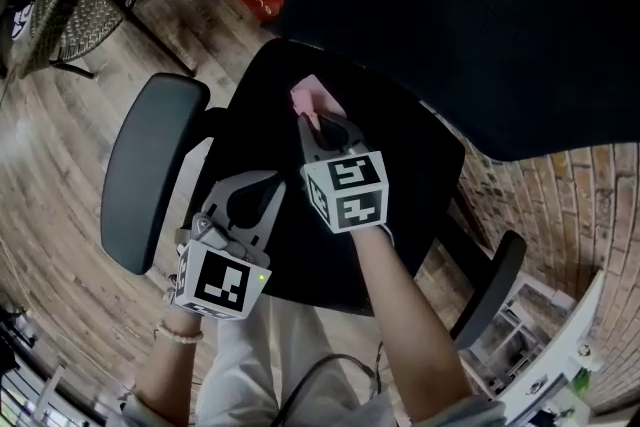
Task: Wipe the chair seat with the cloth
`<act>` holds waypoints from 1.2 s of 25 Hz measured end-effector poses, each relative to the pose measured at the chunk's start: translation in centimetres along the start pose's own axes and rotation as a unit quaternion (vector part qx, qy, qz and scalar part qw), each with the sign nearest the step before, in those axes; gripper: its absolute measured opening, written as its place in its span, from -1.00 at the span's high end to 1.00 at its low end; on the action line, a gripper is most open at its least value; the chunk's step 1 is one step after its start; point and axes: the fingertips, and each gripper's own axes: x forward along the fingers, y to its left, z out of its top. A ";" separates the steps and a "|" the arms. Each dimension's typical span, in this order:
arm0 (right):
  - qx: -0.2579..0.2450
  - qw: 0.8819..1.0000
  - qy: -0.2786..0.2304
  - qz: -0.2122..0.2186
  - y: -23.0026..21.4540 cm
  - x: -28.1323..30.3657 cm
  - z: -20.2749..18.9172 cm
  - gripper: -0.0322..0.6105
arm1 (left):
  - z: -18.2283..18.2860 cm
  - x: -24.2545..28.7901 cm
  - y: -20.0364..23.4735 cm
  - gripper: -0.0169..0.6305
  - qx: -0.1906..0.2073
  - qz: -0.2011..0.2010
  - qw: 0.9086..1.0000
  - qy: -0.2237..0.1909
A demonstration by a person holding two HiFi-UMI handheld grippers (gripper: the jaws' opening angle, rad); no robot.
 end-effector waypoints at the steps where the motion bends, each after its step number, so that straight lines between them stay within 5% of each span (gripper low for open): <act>1: 0.003 1.000 0.002 -0.009 -0.5 -0.5 -0.6 0.73 | 0.0 0.1 -0.4 0.89 -0.001 -0.004 1.000 0.002; 12: 0.089 0.986 -0.010 -0.142 -8.0 -8.8 -6.8 0.73 | 1.8 2.7 -5.5 0.89 0.036 -0.061 0.997 0.000; 30: 0.169 0.920 0.022 -0.353 -14.6 -23.3 -15.9 0.73 | 4.4 5.8 -12.6 0.89 0.081 -0.142 0.986 -0.005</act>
